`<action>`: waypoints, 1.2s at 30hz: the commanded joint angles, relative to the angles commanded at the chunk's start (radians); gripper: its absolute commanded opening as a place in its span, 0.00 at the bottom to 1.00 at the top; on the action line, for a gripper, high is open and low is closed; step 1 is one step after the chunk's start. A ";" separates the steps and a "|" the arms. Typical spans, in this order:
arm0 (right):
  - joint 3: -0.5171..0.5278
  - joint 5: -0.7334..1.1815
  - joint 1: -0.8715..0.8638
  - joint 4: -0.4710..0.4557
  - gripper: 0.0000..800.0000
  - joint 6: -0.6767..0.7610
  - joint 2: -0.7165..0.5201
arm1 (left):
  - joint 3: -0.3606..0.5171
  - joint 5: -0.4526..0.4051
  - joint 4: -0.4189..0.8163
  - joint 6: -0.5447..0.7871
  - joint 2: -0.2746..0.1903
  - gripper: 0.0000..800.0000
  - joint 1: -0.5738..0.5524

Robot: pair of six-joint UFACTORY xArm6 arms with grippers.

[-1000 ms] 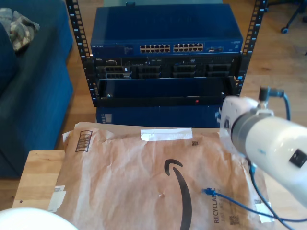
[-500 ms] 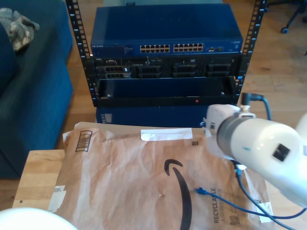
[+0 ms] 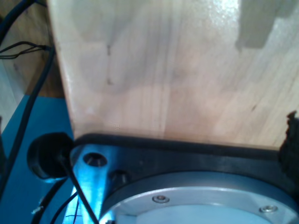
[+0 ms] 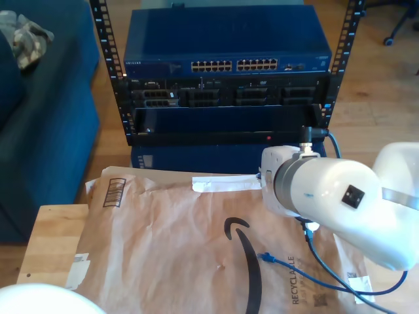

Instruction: Grab the cable and plug it in

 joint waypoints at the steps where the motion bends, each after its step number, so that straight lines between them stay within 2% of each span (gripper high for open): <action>1: -0.026 0.003 0.000 0.003 0.01 -0.006 0.028 | 0.000 0.000 0.000 0.000 0.000 1.00 0.000; 7: -0.123 0.002 0.000 0.015 0.01 -0.124 0.120 | 0.000 0.000 0.000 0.000 0.000 1.00 0.000; 9: -0.141 0.000 0.000 0.054 0.01 -0.180 0.138 | 0.000 0.000 0.000 0.000 0.000 1.00 0.000; 13: -0.146 -0.032 -0.002 0.256 0.01 -0.404 0.137 | 0.000 0.000 0.000 0.000 0.000 1.00 0.000; 17: -0.109 -0.167 0.008 0.520 0.01 -0.735 0.124 | 0.000 0.000 0.000 0.000 0.000 1.00 0.000; 20: -0.084 -0.275 0.023 0.615 0.01 -0.845 0.124 | 0.000 0.000 0.000 0.000 0.000 1.00 0.000; 23: -0.046 -0.399 0.028 0.631 0.01 -0.850 0.124 | 0.000 0.000 0.000 0.000 0.000 1.00 0.000; 28: -0.021 -0.448 0.028 0.629 0.02 -0.864 0.123 | 0.000 0.000 0.000 0.000 0.000 1.00 0.000; 36: 0.051 -0.652 0.025 0.629 0.01 -0.881 0.137 | 0.000 0.000 0.000 0.000 0.000 1.00 0.000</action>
